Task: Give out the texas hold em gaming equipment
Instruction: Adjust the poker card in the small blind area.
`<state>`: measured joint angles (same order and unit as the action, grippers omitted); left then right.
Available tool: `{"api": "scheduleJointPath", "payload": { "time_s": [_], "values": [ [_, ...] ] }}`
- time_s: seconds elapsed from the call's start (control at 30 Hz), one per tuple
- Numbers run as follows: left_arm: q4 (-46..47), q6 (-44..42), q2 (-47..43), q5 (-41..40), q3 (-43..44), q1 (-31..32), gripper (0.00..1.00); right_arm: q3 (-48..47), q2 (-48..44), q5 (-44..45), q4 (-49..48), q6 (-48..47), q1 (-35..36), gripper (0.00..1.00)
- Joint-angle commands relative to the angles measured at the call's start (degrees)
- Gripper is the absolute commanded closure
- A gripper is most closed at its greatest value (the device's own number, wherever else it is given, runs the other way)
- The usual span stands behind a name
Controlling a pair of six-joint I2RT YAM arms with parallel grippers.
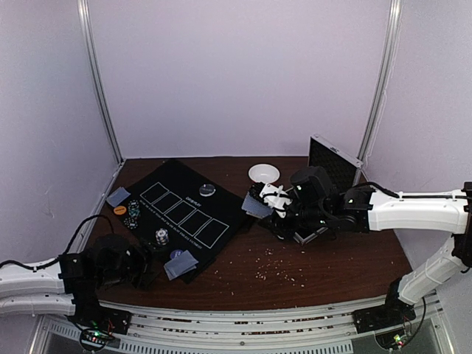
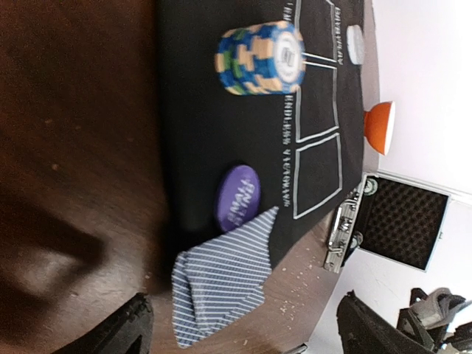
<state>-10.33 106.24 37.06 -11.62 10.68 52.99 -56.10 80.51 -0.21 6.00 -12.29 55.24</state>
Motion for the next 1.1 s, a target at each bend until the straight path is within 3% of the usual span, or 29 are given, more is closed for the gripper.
{"api": "scheduleJointPath", "payload": {
  "time_s": [0.0, 0.27, 0.7, 0.93, 1.07],
  "values": [
    [8.25, 0.2, 4.35, 0.58, -3.23, 0.19, 0.09, 0.11, -0.11, 0.66, 0.34, -0.41, 0.21, 0.62],
    [21.99, -2.04, 16.35, 4.56, -2.72, 0.12, 0.11, 0.53, -0.61, 0.9, 0.52, -0.28, 0.17, 0.62],
    [19.48, -6.58, 21.07, 7.04, 4.17, 0.09, 0.09, 0.34, -0.37, 0.74, 0.37, -0.41, 0.17, 0.62],
    [19.04, -5.52, 20.85, 7.52, 3.56, 0.09, 0.08, 0.23, -0.45, 0.74, 0.59, -0.52, 0.22, 0.62],
    [12.84, -5.09, 18.24, 5.98, 4.74, 0.09, 0.06, -0.36, -0.27, -0.56, 0.84, -0.6, 0.27, 0.62]
  ]
}}
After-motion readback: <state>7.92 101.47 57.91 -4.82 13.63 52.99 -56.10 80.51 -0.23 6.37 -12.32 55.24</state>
